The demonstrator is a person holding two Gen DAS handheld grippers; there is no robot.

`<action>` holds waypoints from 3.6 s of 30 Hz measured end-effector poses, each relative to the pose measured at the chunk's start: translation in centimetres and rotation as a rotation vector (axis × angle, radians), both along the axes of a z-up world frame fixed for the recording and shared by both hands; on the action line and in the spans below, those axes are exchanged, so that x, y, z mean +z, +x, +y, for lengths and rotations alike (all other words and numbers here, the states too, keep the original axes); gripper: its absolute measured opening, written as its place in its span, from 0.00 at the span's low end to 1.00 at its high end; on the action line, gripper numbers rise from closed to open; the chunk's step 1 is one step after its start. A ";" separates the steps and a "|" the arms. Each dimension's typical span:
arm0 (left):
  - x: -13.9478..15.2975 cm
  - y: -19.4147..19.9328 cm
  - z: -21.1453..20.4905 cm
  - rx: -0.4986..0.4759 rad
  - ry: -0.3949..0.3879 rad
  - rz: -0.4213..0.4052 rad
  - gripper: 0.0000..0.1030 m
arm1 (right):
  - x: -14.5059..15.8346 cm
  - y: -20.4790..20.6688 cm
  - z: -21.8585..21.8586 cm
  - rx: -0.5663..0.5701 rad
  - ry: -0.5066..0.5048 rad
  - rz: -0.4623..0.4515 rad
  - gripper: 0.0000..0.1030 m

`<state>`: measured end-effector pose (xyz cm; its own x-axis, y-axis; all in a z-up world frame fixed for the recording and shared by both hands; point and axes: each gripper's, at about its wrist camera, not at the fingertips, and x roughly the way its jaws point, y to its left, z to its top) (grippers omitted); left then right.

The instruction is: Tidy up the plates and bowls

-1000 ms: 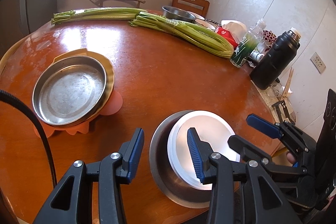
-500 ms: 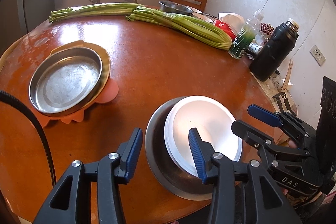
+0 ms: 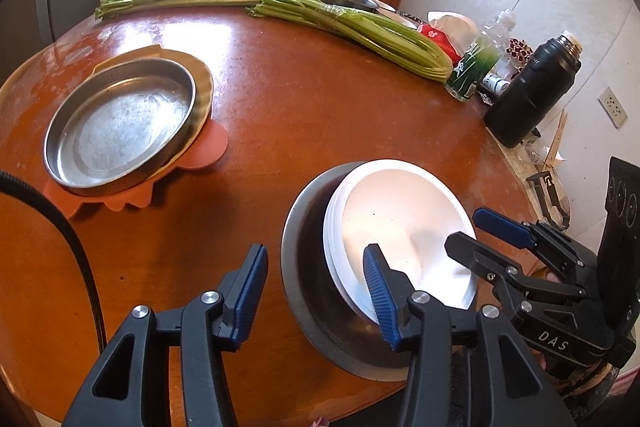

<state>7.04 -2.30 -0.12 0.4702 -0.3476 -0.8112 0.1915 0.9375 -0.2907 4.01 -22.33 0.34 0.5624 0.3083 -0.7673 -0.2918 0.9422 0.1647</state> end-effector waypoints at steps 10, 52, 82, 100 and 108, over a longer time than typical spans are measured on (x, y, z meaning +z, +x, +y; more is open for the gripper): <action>-0.7 0.5 -0.5 -0.007 -0.004 0.019 0.51 | -0.4 0.0 0.1 0.034 0.043 0.022 0.56; -2.6 1.6 -1.0 -0.039 -0.019 0.077 0.58 | -2.6 1.1 1.5 0.091 0.088 0.162 0.64; -2.1 1.6 -0.8 -0.035 -0.061 0.073 0.54 | -2.3 1.6 2.4 0.113 0.097 0.166 0.63; -0.6 1.7 2.4 0.016 -0.066 0.040 0.55 | -0.4 2.5 5.3 0.171 0.083 0.142 0.63; 0.4 1.7 3.9 0.033 -0.066 0.023 0.55 | 0.4 3.2 7.1 0.194 0.075 0.125 0.63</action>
<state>8.71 1.64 0.27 0.4640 -0.3851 -0.7977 0.1531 0.9219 -0.3560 7.18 -15.28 0.72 0.3892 0.4595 -0.7983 -0.4386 0.8546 0.2780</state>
